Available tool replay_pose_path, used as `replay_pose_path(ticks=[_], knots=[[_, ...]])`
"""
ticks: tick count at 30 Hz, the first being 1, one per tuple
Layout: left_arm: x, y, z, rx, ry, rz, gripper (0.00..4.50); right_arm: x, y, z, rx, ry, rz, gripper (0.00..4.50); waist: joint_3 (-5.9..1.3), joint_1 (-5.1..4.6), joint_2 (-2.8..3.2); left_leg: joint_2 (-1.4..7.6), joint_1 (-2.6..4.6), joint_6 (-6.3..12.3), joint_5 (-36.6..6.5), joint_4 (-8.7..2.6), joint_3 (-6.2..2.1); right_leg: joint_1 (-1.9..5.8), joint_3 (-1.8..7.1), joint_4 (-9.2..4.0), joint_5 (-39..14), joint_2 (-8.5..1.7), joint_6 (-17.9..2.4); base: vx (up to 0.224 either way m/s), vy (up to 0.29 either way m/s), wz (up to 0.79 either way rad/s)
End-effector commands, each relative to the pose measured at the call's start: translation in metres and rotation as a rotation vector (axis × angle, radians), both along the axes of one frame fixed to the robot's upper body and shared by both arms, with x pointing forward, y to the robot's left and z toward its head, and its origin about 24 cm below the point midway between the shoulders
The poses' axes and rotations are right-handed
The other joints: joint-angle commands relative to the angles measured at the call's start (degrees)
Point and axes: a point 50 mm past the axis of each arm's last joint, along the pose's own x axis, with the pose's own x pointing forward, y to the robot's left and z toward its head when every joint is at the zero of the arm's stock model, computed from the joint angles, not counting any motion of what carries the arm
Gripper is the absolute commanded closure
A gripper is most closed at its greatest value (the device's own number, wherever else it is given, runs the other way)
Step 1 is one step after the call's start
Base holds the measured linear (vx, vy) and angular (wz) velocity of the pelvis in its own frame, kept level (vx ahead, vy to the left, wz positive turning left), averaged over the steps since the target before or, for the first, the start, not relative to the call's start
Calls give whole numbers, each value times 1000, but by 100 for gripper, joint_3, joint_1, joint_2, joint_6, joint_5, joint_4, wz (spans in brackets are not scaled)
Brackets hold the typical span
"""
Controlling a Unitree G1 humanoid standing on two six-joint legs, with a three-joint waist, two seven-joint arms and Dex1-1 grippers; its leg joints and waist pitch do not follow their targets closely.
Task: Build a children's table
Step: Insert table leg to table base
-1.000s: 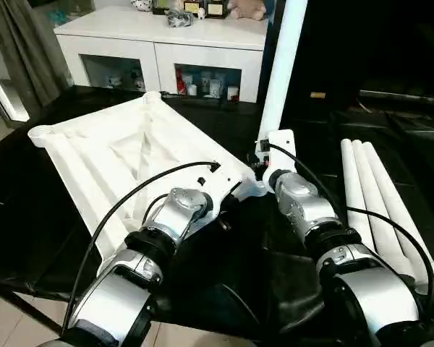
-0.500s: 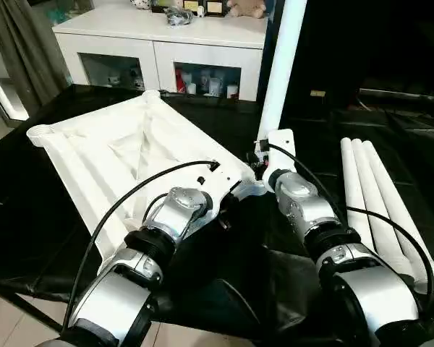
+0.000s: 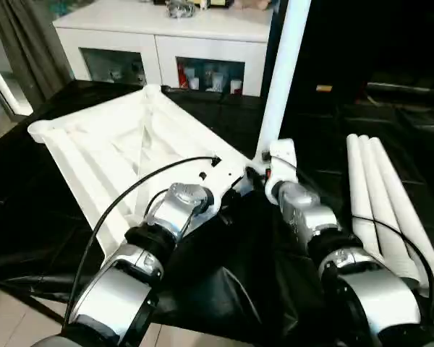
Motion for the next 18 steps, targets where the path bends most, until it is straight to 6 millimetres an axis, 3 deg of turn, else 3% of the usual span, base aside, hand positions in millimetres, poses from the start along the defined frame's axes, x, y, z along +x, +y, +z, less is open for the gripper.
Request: replay_pose_path(ticks=[1,3,4,6,9,11,12,14,18], knots=[[-1,7,-5,8,-4,13,450,-6,3,-7,33,32,53,67,-253,13,-48,314,-68,607,-570,-334,-49,213,342,-437,-652,-417,-1326,0,0,0],[-1,6,-3,-21,-22,-23,450,-5,0,3,28,-29,107,55,-307,20,-35,325,-87,795,-127,-285,-38,247,336,-331,120,-414,-1475,0,0,0],[-1,6,-3,-22,-22,-24,450,-5,0,3,28,-31,109,45,-301,5,-70,299,-135,954,20,-260,-31,261,324,-294,505,-399,-1518,0,0,0],[-3,6,-1,-46,-36,-76,450,-6,-8,13,19,-84,138,22,-300,15,-82,283,-128,1147,77,-237,-16,264,317,-296,662,-408,-1565,0,0,0],[-6,12,4,-82,-43,-169,450,-16,-27,34,45,-135,219,22,-289,71,-101,300,-117,1350,155,-223,-18,284,320,-310,574,-407,-1401,0,0,0],[-7,18,4,-84,-34,-187,450,-26,-37,40,50,-126,275,22,-272,78,-106,307,-125,1326,55,-230,-14,281,319,-328,334,-403,-1347,0,0,0],[-8,22,5,-88,-44,-221,450,-32,-43,44,49,-131,313,22,-266,92,-69,312,-110,1237,-51,-239,-13,263,322,-351,73,-409,-1322,0,0,0],[-10,28,6,-92,-39,-251,450,-42,-52,48,36,-141,371,22,-247,103,-68,316,-109,1118,-228,-254,-9,261,325,-389,-207,-395,-1236,0,0,0],[-23,38,8,-130,-33,-415,450,-71,-60,48,2,-111,603,22,-260,125,-51,312,-127,971,-284,-255,-20,287,333,-390,-294,-394,-1165,0,0,0]])
